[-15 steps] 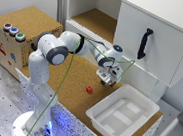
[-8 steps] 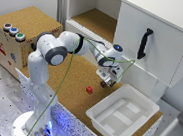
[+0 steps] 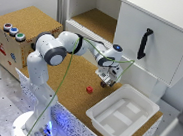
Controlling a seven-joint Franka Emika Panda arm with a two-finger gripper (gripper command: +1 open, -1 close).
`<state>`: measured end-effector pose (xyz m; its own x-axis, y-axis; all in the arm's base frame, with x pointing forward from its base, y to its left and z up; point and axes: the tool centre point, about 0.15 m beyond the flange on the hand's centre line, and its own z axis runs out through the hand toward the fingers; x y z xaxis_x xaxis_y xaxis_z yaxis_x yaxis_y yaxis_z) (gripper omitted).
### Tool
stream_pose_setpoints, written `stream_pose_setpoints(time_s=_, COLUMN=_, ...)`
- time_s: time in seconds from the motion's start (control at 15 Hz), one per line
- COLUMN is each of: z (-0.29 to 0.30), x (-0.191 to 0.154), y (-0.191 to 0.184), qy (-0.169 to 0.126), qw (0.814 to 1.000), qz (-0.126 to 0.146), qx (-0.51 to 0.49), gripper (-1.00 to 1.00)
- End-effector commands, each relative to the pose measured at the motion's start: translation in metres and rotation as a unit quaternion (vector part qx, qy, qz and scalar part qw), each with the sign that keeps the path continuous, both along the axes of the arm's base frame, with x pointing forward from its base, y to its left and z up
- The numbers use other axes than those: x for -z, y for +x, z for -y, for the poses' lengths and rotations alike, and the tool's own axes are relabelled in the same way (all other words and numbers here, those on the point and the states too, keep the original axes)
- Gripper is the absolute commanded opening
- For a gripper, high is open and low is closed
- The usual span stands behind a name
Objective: Put the purple object on the table
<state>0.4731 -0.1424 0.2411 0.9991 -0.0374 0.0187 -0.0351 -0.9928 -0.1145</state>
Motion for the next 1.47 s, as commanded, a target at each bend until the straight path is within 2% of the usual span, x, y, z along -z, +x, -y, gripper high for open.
stream_pose_setpoints(time_s=0.0, z=0.0, x=0.0, y=0.0, qy=0.0, qw=1.0, qz=0.0, qx=0.0, gripper=1.0)
stream_pose_setpoints(time_s=0.13, z=0.004, x=-0.021, y=0.004, qy=-0.032, qw=0.999, qz=0.024, qx=-0.017, gripper=1.0)
stream_pose_setpoints(time_s=0.27, z=0.0, x=-0.043, y=0.002, qy=-0.079, qw=0.995, qz=0.031, qx=-0.043, gripper=1.0)
stream_pose_setpoints(time_s=0.33, z=-0.003, x=-0.049, y=-0.001, qy=-0.092, qw=0.994, qz=0.036, qx=-0.053, gripper=1.0)
stream_pose_setpoints(time_s=0.53, z=-0.001, x=-0.047, y=-0.019, qy=-0.127, qw=0.989, qz=0.025, qx=-0.077, gripper=1.0)
stream_pose_setpoints(time_s=0.67, z=0.01, x=-0.043, y=-0.034, qy=-0.129, qw=0.989, qz=0.027, qx=-0.066, gripper=1.0)
stream_pose_setpoints(time_s=0.8, z=0.016, x=-0.034, y=-0.05, qy=-0.119, qw=0.99, qz=0.043, qx=-0.061, gripper=1.0)
stream_pose_setpoints(time_s=1.0, z=0.029, x=-0.029, y=-0.057, qy=-0.104, qw=0.992, qz=0.062, qx=-0.047, gripper=1.0)
stream_pose_setpoints(time_s=1.2, z=0.043, x=-0.026, y=-0.058, qy=-0.1, qw=0.992, qz=0.073, qx=-0.034, gripper=1.0)
stream_pose_setpoints(time_s=1.27, z=0.047, x=-0.027, y=-0.059, qy=-0.108, qw=0.991, qz=0.078, qx=-0.032, gripper=1.0)
stream_pose_setpoints(time_s=1.33, z=0.05, x=-0.027, y=-0.06, qy=-0.108, qw=0.991, qz=0.077, qx=-0.028, gripper=-1.0)
stream_pose_setpoints(time_s=1.4, z=0.053, x=-0.029, y=-0.059, qy=-0.107, qw=0.991, qz=0.08, qx=-0.034, gripper=-1.0)
